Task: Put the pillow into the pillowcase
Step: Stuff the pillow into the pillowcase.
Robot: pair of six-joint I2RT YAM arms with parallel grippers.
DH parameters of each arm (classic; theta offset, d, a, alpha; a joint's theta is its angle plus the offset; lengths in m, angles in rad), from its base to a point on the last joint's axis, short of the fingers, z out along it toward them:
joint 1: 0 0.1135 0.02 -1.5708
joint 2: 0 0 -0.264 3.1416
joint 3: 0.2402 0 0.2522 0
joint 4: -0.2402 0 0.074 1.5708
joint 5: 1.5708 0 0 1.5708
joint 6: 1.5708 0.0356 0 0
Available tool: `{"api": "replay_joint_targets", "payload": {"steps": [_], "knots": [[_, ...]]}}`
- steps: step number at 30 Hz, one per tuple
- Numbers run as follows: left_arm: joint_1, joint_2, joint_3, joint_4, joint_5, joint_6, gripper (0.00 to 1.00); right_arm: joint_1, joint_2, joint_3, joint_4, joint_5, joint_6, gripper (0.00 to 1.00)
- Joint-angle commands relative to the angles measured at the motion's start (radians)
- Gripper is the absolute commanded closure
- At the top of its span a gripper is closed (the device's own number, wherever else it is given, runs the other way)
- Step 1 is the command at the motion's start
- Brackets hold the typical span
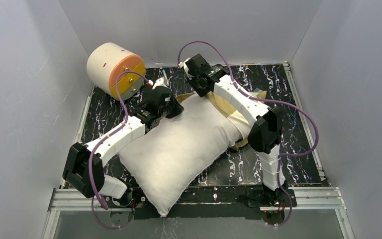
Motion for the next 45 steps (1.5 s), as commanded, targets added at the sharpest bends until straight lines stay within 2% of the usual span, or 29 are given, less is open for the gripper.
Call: {"api": "replay_joint_targets", "payload": {"steps": [1,2,6,9,11,14,18,20,25,27,29,31,32,35,38,40,43,45], "knots": [[-0.012,-0.047,-0.005,0.040,0.020,-0.015,1.00,-0.002,0.059,0.065,-0.037,0.058,-0.026,0.89],[-0.012,-0.051,-0.005,0.041,0.012,-0.017,1.00,-0.002,0.063,0.085,-0.039,0.032,-0.027,0.99],[-0.012,-0.032,0.030,0.044,-0.022,-0.014,1.00,0.018,0.061,0.240,-0.073,-0.128,0.008,0.99],[-0.012,0.011,0.068,0.051,-0.048,-0.035,1.00,0.035,0.014,0.266,-0.034,-0.296,0.078,0.99],[-0.011,0.038,0.091,0.070,-0.062,-0.063,1.00,0.037,-0.046,0.189,0.042,-0.418,0.138,0.99],[-0.012,0.067,0.137,0.077,-0.101,-0.087,1.00,0.038,-0.175,-0.022,0.216,-0.557,0.244,0.99],[-0.009,0.098,0.208,0.073,-0.138,-0.102,1.00,0.041,-0.274,-0.300,0.432,-0.668,0.373,0.99],[-0.009,0.111,0.238,0.075,-0.154,-0.114,1.00,0.041,-0.287,-0.382,0.534,-0.711,0.430,0.99],[0.016,0.124,0.262,0.070,-0.215,-0.165,1.00,0.024,-0.222,-0.244,0.600,-0.737,0.520,0.99],[0.043,0.114,0.256,0.073,-0.214,-0.168,1.00,0.017,-0.193,-0.203,0.580,-0.653,0.515,0.99],[0.053,0.094,0.248,0.061,-0.215,-0.127,1.00,-0.004,-0.157,-0.158,0.491,-0.539,0.486,0.98],[0.057,0.067,0.241,0.040,-0.183,-0.053,1.00,-0.022,-0.138,-0.094,0.345,-0.438,0.443,0.80],[0.056,0.045,0.235,0.028,-0.158,-0.007,0.94,-0.025,-0.152,-0.079,0.281,-0.384,0.431,0.74],[0.048,-0.022,0.181,0.020,-0.043,0.124,0.61,-0.030,-0.276,-0.175,0.214,-0.298,0.435,0.56],[-0.006,-0.084,0.138,-0.004,-0.027,0.254,0.44,-0.032,-0.452,-0.378,0.236,-0.202,0.476,0.44],[-0.063,-0.104,0.122,-0.019,-0.037,0.327,0.40,-0.037,-0.558,-0.507,0.252,-0.153,0.487,0.40],[-0.160,-0.095,0.130,-0.035,-0.055,0.420,0.34,-0.057,-0.709,-0.696,0.265,-0.055,0.481,0.40],[-0.223,-0.063,0.154,-0.044,-0.069,0.473,0.21,-0.088,-0.811,-0.822,0.313,-0.008,0.460,0.43]]}}
